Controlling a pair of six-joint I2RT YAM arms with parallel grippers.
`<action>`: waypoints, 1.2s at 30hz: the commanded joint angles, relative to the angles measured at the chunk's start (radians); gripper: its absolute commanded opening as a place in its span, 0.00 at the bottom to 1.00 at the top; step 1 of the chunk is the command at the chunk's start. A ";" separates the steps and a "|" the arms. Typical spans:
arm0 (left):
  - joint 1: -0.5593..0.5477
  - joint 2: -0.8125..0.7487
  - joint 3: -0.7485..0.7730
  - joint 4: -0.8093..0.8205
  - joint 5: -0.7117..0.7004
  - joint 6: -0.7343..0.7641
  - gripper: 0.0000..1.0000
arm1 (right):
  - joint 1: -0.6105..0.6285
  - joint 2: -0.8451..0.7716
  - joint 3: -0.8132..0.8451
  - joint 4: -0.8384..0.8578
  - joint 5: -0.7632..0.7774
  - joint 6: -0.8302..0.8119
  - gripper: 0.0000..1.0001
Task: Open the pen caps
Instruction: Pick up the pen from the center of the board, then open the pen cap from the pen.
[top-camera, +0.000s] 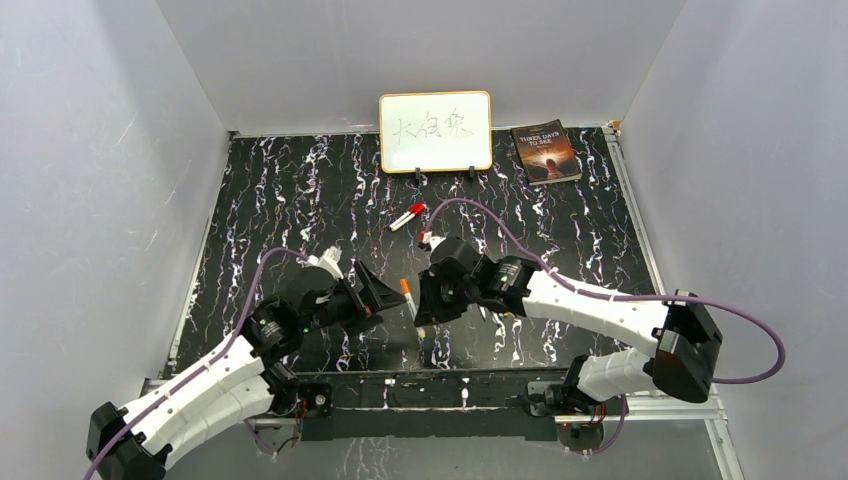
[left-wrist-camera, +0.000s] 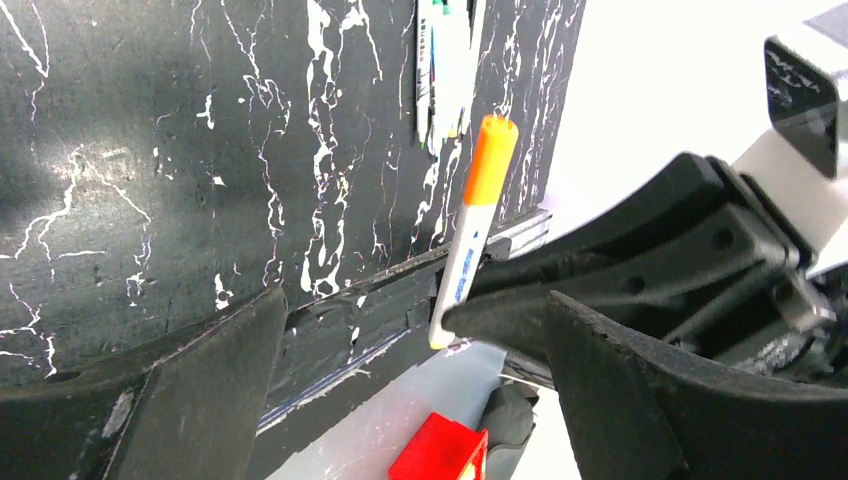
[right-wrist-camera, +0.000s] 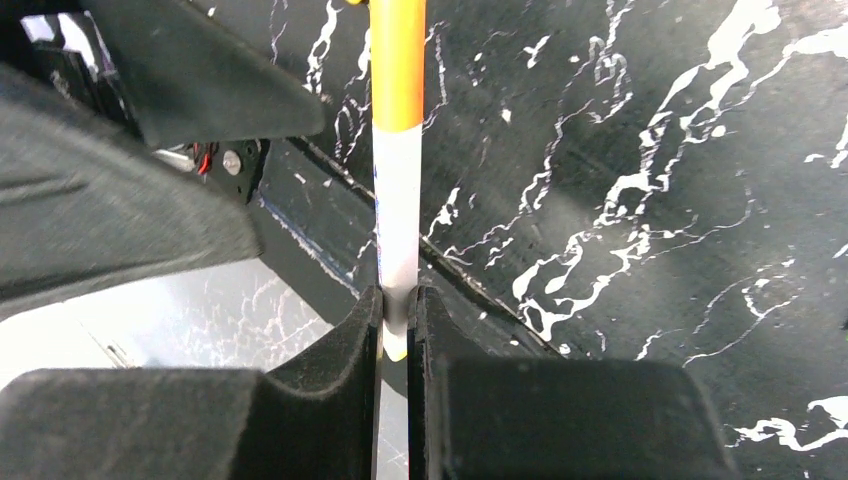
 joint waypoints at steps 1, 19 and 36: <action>-0.005 -0.024 -0.025 0.083 -0.005 -0.081 0.98 | 0.051 -0.015 0.020 0.076 0.006 0.037 0.00; -0.004 -0.013 -0.040 0.110 -0.031 -0.091 0.83 | 0.211 -0.018 0.030 0.107 0.066 0.136 0.00; -0.006 0.066 -0.003 0.087 0.008 -0.031 0.46 | 0.215 -0.003 0.039 0.108 0.060 0.130 0.00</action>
